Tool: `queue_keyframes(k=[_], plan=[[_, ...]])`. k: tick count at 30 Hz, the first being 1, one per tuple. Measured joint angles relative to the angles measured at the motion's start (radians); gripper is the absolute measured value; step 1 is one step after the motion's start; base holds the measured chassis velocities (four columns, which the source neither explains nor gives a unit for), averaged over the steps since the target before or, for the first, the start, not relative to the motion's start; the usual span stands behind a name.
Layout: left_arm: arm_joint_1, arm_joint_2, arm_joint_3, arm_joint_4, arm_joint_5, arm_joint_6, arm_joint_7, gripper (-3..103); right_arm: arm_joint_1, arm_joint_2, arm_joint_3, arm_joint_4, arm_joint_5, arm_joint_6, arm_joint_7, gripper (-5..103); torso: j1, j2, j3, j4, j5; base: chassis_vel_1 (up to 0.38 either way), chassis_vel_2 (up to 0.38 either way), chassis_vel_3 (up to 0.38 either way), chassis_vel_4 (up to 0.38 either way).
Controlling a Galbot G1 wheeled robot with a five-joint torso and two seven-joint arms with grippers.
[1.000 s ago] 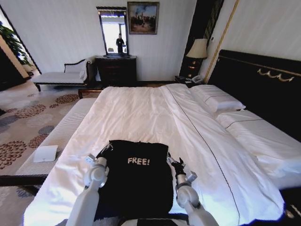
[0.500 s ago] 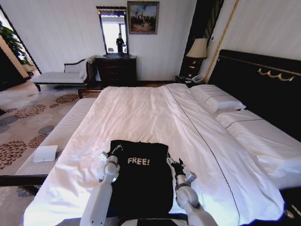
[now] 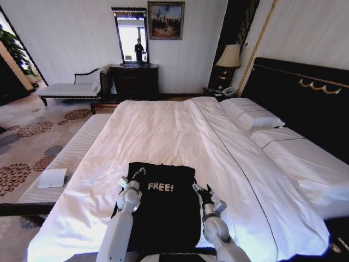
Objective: Fold the clothes on the bed.
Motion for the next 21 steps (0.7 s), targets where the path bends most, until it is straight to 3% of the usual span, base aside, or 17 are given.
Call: queue_keyframes(k=[3, 5, 6, 10, 13, 15, 16, 21], plan=[[0.041, 0.024, -0.056, -0.045, -0.044, 0.0, 0.012, 51, -0.001, 0.003, -0.003, 0.0, -0.004, 0.0, 0.0, 100, 0.0, 0.0, 0.0, 0.0001, 0.0002, 0.0, 0.0, 0.0, 0.0], [0.041, 0.024, -0.056, -0.045, -0.044, 0.0, 0.012, 51, -0.001, 0.003, -0.003, 0.0, -0.004, 0.0, 0.0, 100, 0.0, 0.0, 0.0, 0.0001, 0.0002, 0.0, 0.0, 0.0, 0.0], [0.054, 0.04, -0.082, -0.037, -0.053, -0.003, 0.012, 61, -0.001, 0.006, -0.006, 0.0, -0.008, 0.0, 0.0, 100, 0.0, 0.0, 0.0, 0.0001, -0.0001, 0.0, 0.0, 0.0, 0.0], [0.054, 0.058, -0.116, 0.013, -0.045, -0.005, 0.005, 72, -0.004, 0.01, -0.012, 0.001, -0.016, 0.0, 0.001, 100, 0.0, 0.0, 0.0, 0.0002, -0.0002, 0.0, 0.0, 0.0, 0.0], [0.054, 0.07, -0.121, 0.051, -0.033, -0.004, 0.009, 88, -0.009, 0.01, -0.013, 0.009, -0.019, 0.0, 0.002, 100, 0.0, 0.0, 0.0, 0.0001, -0.0001, 0.0, 0.0, 0.0, 0.0], [0.056, 0.07, -0.12, 0.059, -0.027, -0.003, 0.015, 88, -0.012, 0.008, -0.011, 0.011, -0.019, 0.0, 0.002, 100, 0.0, 0.0, 0.0, 0.0, -0.0001, 0.0, 0.0, 0.0, 0.0], [0.056, 0.069, -0.119, 0.065, -0.022, -0.003, 0.02, 97, -0.014, 0.005, -0.008, 0.015, -0.019, 0.0, 0.002, 100, 0.0, 0.0, 0.0, 0.0001, 0.0, 0.0, 0.0, 0.0, 0.0], [0.054, 0.06, -0.117, 0.075, -0.023, 0.0, 0.024, 100, -0.021, -0.004, 0.002, 0.023, -0.019, 0.003, 0.003, 100, 0.0, 0.0, 0.0, 0.0, 0.0, 0.0, 0.0, 0.0, 0.0]])
